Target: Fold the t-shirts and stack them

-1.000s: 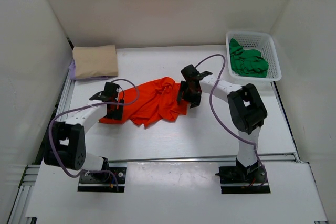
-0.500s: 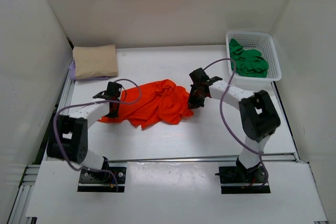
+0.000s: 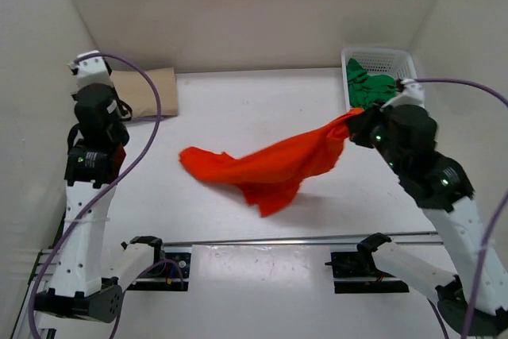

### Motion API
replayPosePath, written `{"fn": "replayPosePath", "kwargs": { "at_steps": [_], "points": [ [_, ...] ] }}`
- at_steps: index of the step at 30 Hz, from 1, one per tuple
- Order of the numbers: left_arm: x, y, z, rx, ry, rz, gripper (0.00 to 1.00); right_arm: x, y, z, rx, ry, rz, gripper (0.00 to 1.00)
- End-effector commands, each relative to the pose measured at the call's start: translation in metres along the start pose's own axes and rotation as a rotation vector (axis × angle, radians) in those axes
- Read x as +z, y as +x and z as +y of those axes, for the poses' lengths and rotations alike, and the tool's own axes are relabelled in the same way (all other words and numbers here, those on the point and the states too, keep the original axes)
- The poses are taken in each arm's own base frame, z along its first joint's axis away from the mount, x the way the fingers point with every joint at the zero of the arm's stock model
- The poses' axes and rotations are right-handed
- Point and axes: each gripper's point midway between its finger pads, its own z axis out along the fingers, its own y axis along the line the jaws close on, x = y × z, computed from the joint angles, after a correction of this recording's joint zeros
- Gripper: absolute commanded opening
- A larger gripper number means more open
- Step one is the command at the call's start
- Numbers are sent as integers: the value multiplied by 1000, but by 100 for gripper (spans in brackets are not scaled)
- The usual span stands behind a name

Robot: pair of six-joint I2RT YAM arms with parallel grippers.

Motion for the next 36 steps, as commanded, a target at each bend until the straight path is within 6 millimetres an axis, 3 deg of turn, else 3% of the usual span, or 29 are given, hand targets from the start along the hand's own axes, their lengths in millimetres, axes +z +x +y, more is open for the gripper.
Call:
{"fn": "replayPosePath", "kwargs": {
  "at_steps": [1,2,4,5,7,10,11,12,14,16,18,19,21,22,23,24,25,26,27,28,29,30,31,32,33,34,35,36],
  "points": [
    [-19,-38,24,-53,-62,-70,10,-52,-56,-16,-8,48,-215,0],
    [-27,-55,32,-78,-77,-104,10,-63,-65,-17,-10,44,-250,0],
    [-32,-64,38,-93,-86,-122,10,-91,-90,-13,2,8,-345,0],
    [-34,-65,37,-90,-73,-120,10,-95,-93,-8,-6,-20,-348,0],
    [-38,-45,19,-26,38,-37,10,-102,-98,3,-18,-78,-355,0],
    [-42,-11,1,63,122,92,13,-86,-89,34,-39,-196,-262,0],
    [-38,-4,-5,86,134,122,18,-72,-83,48,-42,-238,-209,0],
    [-39,-2,-5,91,134,131,21,-76,-80,72,-58,-361,-168,0],
    [-37,3,-8,104,144,152,25,-65,-82,105,-57,-476,-128,0],
    [-36,8,-11,109,158,163,33,-58,-99,128,-39,-516,-168,0],
    [-35,13,-12,116,158,174,35,-47,-110,135,-16,-482,-204,0],
    [-34,19,-13,124,158,188,37,-29,-105,143,-20,-464,-182,0],
    [-33,31,-14,139,158,212,37,-14,-112,154,13,-431,-189,0],
    [-32,35,-14,144,157,221,39,18,-105,153,33,-332,-181,0],
    [-31,38,-15,149,157,229,39,35,-94,150,72,-264,-141,0],
    [-29,40,-16,154,157,237,39,44,-99,154,82,-242,-147,0],
    [-25,46,-19,166,157,256,39,82,-74,163,47,-204,-72,4],
    [-24,48,-22,170,166,265,40,100,-55,156,8,-123,-10,15],
    [-19,52,-25,180,166,282,41,156,-11,150,-50,-31,117,52],
    [-19,52,-25,180,166,282,44,154,-40,172,-45,-91,91,71],
    [-16,55,-27,188,165,295,47,159,-11,155,-90,-27,239,88],
    [-14,58,-29,194,165,306,50,167,-1,154,-96,-22,295,99],
    [-14,58,-29,195,165,306,58,179,25,154,-94,-21,386,99],
    [-14,64,-29,205,165,323,61,177,49,142,-137,20,462,99],
    [-17,67,-27,205,165,323,63,155,45,145,-178,5,431,99],
    [-17,82,-26,224,164,354,67,152,59,136,-253,11,430,99],
    [-18,90,-26,232,164,367,69,150,75,126,-287,12,429,99],
    [-21,96,-27,233,184,378,71,143,108,111,-284,-26,440,99]
  ]
}}
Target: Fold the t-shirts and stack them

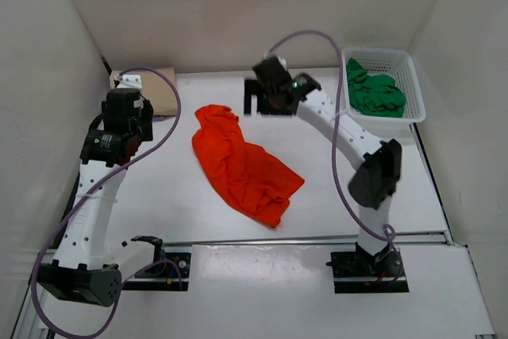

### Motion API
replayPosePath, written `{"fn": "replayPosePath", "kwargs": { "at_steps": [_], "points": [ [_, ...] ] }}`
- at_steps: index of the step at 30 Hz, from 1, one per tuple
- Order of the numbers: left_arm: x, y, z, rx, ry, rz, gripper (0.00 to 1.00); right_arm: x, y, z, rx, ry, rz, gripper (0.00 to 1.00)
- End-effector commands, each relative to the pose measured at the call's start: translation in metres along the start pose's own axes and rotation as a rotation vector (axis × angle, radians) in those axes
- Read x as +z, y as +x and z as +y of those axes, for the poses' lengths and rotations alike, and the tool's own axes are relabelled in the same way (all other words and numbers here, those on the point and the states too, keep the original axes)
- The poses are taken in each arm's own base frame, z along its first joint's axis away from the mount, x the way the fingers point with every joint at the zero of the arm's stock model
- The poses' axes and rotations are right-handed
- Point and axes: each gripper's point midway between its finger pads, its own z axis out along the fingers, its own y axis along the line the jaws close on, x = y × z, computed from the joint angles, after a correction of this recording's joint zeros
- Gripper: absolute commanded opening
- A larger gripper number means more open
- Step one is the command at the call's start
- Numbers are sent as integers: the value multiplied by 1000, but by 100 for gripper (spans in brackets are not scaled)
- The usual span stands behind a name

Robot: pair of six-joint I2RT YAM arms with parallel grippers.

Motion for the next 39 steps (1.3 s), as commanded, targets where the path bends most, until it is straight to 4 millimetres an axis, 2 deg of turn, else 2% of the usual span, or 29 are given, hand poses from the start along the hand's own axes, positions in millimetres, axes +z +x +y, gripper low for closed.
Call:
{"fn": "replayPosePath", "kwargs": {
  "at_steps": [1,2,3,6,7,10,11,13,14,17,20,23,26,27,29,30,32,33,34,35,37,38,39],
  "points": [
    [0,24,-7,20,39,40,71,-50,60,-15,-97,-82,13,99],
    [5,37,-12,36,50,75,74,-48,75,-20,-72,-107,36,99],
    [5,42,-16,38,73,81,74,-40,99,-37,-56,-100,83,97],
    [9,56,-24,59,105,132,77,-25,140,-60,-84,-38,183,85],
    [9,64,-26,68,117,156,77,-18,159,-71,-94,-3,240,78],
    [9,73,-28,81,128,188,78,2,191,-88,-112,49,340,76],
    [10,77,-29,85,128,196,78,12,204,-94,-118,71,377,78],
    [11,81,-29,89,128,206,78,22,208,-98,-87,88,383,83],
    [9,80,-28,85,128,198,78,29,216,-105,-69,115,409,87],
    [8,88,-28,98,128,227,79,44,214,-121,-41,182,394,91],
    [5,86,-25,91,119,209,79,52,223,-135,-25,229,423,94],
    [4,93,-22,99,110,223,79,59,248,-142,-27,238,496,94],
    [3,95,-20,99,100,222,79,65,273,-143,-27,211,563,78],
    [3,95,-20,99,100,222,79,65,286,-148,-26,215,595,67],
    [4,95,-18,93,94,224,79,66,298,-137,-3,152,615,58],
    [4,95,-18,93,94,224,79,63,304,-136,12,139,625,48],
    [4,95,-18,93,94,224,79,57,298,-127,25,93,620,34],
    [4,95,-18,93,94,224,79,52,288,-120,39,66,594,24],
    [4,95,-18,93,94,224,79,48,281,-116,40,51,572,6],
    [4,95,-18,93,94,224,79,45,262,-106,43,22,528,0],
    [3,92,-18,90,94,216,79,24,222,-82,41,-50,427,0],
    [3,92,-18,90,94,216,79,11,183,-56,36,-118,340,0],
    [4,93,-19,93,94,224,79,-14,159,-36,11,-178,278,0]
  ]
}}
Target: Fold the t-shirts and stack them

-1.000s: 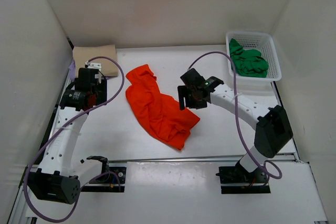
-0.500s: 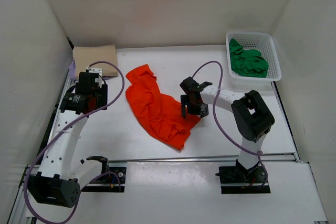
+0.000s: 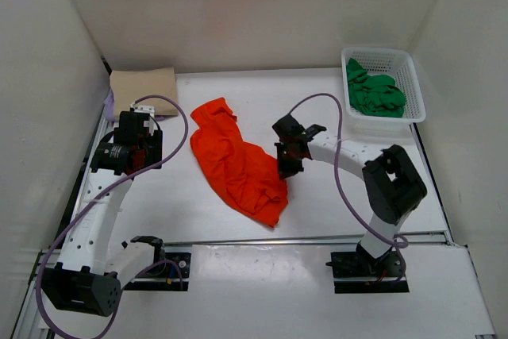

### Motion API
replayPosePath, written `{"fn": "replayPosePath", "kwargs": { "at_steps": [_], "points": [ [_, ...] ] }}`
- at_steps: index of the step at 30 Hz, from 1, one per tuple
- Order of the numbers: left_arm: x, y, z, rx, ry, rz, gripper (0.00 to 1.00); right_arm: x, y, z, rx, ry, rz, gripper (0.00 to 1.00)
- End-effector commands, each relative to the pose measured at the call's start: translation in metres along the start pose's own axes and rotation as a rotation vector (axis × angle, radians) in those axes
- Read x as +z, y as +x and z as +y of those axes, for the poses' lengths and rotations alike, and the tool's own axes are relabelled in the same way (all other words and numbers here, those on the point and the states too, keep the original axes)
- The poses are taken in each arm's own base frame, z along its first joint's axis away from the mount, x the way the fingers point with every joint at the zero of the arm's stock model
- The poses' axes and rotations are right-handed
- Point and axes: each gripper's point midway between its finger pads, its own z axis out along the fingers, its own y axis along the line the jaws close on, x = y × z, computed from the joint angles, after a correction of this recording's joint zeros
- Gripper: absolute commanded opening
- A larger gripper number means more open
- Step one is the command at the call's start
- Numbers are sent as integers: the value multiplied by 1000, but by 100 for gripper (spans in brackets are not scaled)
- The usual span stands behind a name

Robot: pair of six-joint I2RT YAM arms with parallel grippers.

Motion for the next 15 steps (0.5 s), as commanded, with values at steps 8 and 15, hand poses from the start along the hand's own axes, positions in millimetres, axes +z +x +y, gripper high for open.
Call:
{"fn": "replayPosePath", "kwargs": {
  "at_steps": [8,15],
  "points": [
    [-3,-8,6,-15,-24,-26,79,-401,-90,222,-399,-798,-843,0],
    [-4,-21,12,-26,-56,-52,80,-517,-119,215,-159,-1023,-1202,0]
  ]
}}
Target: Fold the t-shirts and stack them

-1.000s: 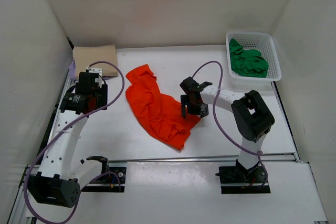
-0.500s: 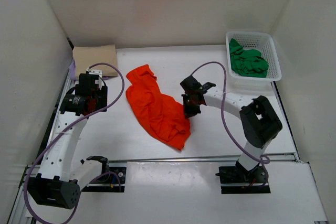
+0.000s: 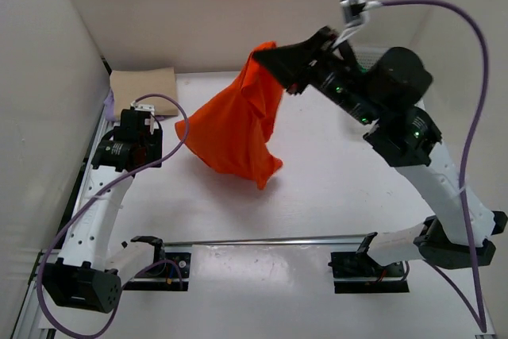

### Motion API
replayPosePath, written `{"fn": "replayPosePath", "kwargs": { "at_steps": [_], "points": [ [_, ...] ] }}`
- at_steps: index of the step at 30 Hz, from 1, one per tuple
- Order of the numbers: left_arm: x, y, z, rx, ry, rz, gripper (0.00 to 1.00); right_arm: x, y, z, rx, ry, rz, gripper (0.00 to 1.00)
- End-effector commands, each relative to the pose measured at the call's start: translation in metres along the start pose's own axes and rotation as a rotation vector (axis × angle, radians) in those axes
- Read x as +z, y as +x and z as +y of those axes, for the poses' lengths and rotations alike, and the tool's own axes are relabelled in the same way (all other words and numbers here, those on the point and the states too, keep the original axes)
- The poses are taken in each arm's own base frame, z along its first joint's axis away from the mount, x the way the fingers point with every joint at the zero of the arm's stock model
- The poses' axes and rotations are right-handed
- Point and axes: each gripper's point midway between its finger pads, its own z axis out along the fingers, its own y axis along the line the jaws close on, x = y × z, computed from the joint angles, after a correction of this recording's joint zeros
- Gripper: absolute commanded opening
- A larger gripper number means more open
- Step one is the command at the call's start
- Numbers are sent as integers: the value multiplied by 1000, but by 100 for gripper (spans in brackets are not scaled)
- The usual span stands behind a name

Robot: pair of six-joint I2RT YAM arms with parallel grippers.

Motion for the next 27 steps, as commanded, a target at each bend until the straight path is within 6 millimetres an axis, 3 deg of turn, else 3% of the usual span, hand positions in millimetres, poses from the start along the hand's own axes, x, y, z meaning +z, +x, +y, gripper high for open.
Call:
{"fn": "replayPosePath", "kwargs": {
  "at_steps": [1,4,6,7,11,15,16,19,20,22,27],
  "points": [
    [-7,-23,10,-31,-36,-61,80,25,-28,-13,45,43,-182,0],
    [-8,-32,10,-38,-36,-79,80,30,-43,-35,80,162,-274,0],
    [-7,-38,10,-38,-36,-79,81,37,-26,-69,75,323,-244,0],
    [-9,-40,11,-42,-36,-88,81,41,-17,-99,64,464,-252,0],
    [-14,-50,0,-42,34,-97,81,17,15,-176,10,832,-161,0],
    [-32,-63,-30,22,166,-112,81,5,35,-210,24,930,-116,0],
    [-45,-69,-41,54,207,-125,81,-2,31,-225,16,970,-129,0],
    [-58,-74,-77,143,330,-101,81,-24,31,-271,42,1098,-118,0],
    [-61,-65,-88,183,370,-56,79,-31,30,-280,57,1125,-114,0],
    [-71,-49,-133,282,528,16,76,-49,40,-303,86,1178,-70,0],
    [-98,1,-217,450,868,201,75,-96,105,-336,100,1292,66,0]
  ]
}}
